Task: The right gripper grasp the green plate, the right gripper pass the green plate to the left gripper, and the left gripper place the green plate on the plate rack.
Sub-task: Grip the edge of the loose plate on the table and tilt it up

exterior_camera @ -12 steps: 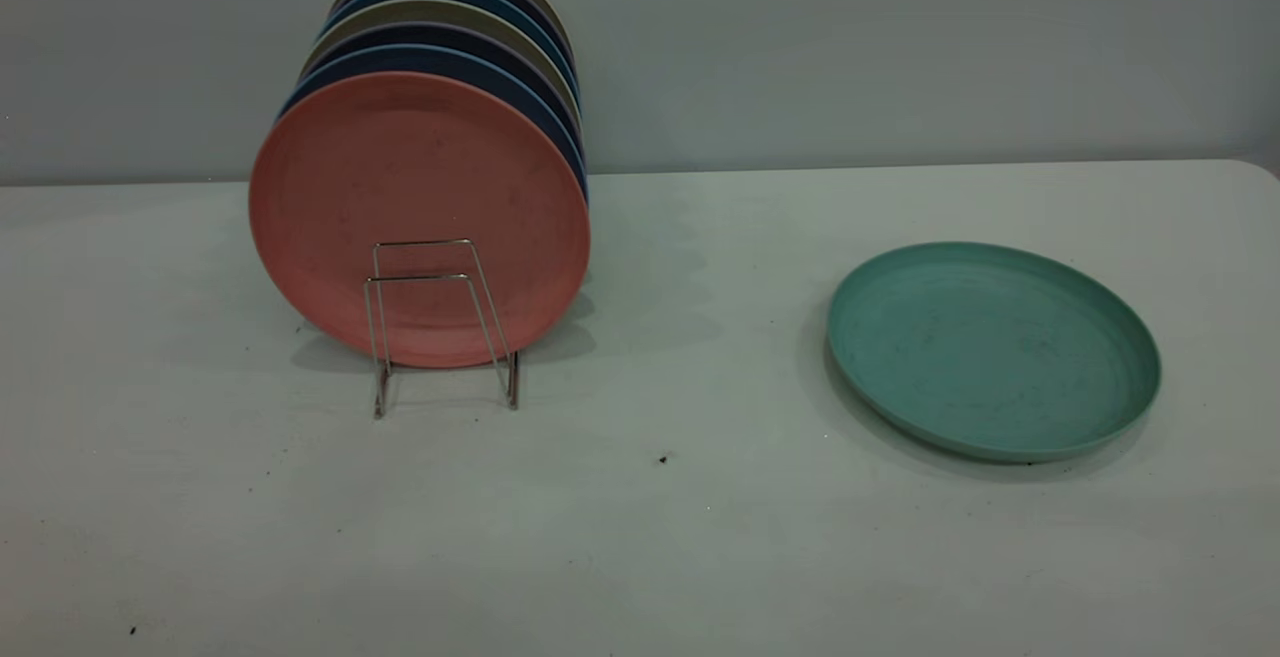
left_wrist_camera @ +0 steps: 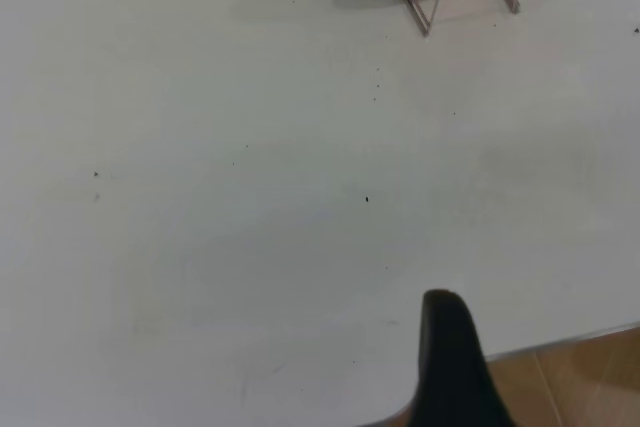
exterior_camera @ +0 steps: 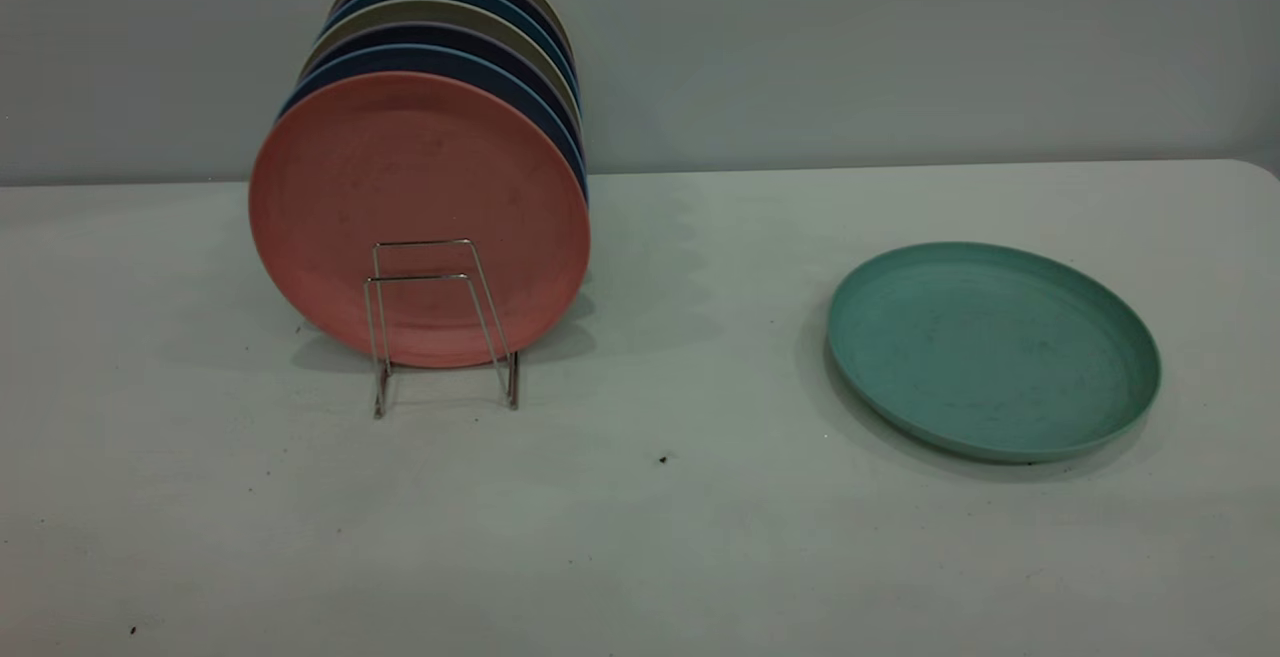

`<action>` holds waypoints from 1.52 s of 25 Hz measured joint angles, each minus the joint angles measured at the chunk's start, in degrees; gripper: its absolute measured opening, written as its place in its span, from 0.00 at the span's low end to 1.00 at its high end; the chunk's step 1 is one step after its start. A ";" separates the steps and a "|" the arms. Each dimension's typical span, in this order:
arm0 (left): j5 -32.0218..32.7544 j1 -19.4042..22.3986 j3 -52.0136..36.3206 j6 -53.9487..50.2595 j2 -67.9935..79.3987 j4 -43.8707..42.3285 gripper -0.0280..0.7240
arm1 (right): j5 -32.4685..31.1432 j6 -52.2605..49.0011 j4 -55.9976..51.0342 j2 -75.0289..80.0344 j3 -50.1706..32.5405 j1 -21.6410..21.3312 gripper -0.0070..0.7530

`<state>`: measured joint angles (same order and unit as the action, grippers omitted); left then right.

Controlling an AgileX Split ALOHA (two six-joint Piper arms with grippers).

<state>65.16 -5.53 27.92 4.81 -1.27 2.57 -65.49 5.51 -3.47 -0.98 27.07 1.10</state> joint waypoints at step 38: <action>-2.35 0.00 0.66 0.19 0.36 -0.18 0.70 | 1.62 2.61 0.00 0.18 0.75 0.05 0.72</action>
<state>62.81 -5.53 28.59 5.00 -0.91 2.39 -63.87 8.13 -3.46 -0.80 27.81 1.16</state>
